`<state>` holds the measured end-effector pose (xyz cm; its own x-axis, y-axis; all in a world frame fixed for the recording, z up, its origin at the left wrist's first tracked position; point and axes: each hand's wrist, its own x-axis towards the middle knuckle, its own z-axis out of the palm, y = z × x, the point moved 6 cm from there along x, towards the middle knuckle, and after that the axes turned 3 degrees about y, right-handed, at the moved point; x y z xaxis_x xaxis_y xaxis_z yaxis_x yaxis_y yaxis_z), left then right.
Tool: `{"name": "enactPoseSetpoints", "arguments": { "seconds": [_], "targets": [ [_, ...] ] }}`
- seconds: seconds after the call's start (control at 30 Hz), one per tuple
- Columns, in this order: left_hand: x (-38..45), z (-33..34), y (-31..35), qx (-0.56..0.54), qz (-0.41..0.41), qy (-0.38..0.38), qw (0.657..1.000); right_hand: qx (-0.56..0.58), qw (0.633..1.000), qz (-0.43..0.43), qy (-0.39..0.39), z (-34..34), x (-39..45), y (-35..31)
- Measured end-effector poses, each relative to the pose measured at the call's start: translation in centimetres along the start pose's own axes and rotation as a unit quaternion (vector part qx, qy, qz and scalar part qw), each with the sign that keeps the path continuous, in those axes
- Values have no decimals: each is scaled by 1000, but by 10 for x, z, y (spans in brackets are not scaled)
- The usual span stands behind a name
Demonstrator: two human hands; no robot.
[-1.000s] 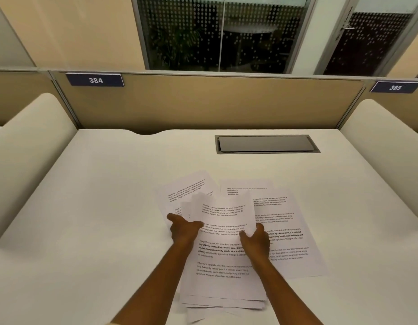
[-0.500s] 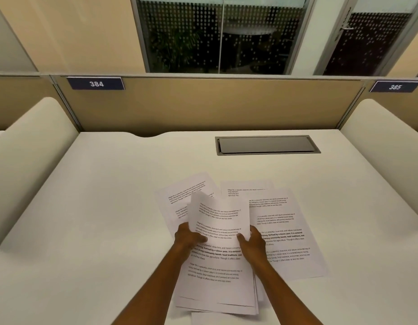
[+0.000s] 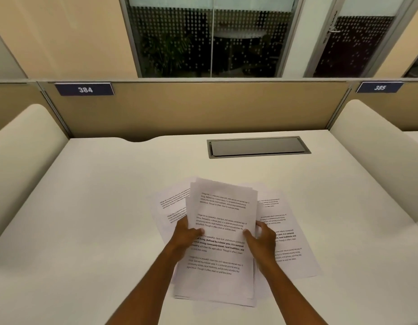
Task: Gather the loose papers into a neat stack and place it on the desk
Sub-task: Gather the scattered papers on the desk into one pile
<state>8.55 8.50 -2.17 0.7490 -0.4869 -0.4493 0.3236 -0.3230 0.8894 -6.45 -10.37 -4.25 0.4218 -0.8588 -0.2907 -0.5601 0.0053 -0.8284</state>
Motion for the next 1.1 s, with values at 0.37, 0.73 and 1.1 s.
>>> {"name": "enactPoseSetpoints", "arguments": {
  "seconds": [0.37, 0.73, 1.1],
  "targets": [
    [12, 58, 8, -88, -15, -11, 996, 95, 993, 49, -45, -65, 40, 7],
    [19, 138, 9, 8, -17, 13, 1000, -7, 999, 38, -6, -111, 80, 7],
    [19, 165, 6, 217, -25, 91, 972, -91, 995, 28, 30, -115, 101, 13]
  ]
}}
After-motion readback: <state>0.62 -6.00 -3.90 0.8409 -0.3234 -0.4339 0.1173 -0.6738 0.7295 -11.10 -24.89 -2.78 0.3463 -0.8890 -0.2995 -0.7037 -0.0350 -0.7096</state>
